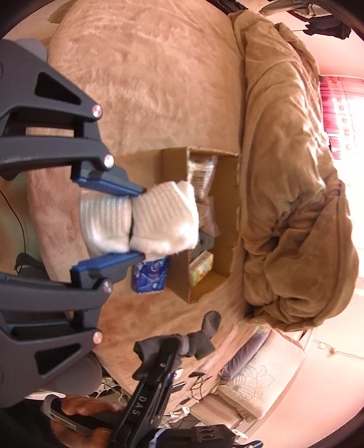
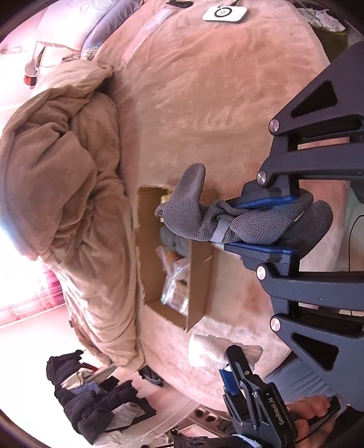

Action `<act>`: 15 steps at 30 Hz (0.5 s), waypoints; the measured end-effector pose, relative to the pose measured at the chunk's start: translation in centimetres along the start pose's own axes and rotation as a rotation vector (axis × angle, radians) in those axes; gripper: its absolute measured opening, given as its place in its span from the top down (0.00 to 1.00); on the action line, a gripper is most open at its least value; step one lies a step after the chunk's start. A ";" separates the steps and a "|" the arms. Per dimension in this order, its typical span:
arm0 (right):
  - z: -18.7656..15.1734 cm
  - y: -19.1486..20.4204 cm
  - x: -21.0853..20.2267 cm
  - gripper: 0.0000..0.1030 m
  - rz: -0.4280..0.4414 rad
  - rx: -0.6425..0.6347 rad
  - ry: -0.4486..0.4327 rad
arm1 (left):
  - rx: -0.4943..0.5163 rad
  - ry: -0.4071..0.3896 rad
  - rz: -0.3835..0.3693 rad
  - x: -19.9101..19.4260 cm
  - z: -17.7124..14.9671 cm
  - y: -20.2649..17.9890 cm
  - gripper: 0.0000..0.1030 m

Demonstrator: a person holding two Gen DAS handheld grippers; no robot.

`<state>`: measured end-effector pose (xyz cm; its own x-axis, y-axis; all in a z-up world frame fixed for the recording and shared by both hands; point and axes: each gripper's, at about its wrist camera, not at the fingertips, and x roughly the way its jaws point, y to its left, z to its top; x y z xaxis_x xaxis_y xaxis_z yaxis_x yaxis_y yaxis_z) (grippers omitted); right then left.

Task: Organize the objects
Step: 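Place the white socks and grey socks into the box and release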

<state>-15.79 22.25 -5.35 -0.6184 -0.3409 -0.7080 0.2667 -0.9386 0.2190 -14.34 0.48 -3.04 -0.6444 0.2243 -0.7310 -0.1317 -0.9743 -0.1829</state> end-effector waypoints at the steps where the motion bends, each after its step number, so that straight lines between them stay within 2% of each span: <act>1: 0.3 0.3 -0.2 0.77 0.003 -0.005 -0.007 | -0.002 -0.008 0.001 -0.4 0.2 0.2 0.62; 6: 1.8 1.8 -0.6 0.77 0.022 -0.032 -0.028 | -0.013 -0.048 0.012 -1.9 1.4 1.5 0.62; 10: 2.9 2.6 -0.4 0.77 0.037 -0.043 -0.036 | -0.015 -0.081 0.049 -2.7 2.5 2.7 0.62; 15: 4.6 4.0 0.3 0.77 0.064 -0.061 -0.052 | -0.026 -0.097 0.066 -2.5 3.7 4.2 0.62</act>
<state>-18.33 18.17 -1.64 -0.6361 -0.4039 -0.6574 0.3506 -0.9103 0.2200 -16.08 -4.23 0.49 -0.7211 0.1553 -0.6752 -0.0674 -0.9857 -0.1546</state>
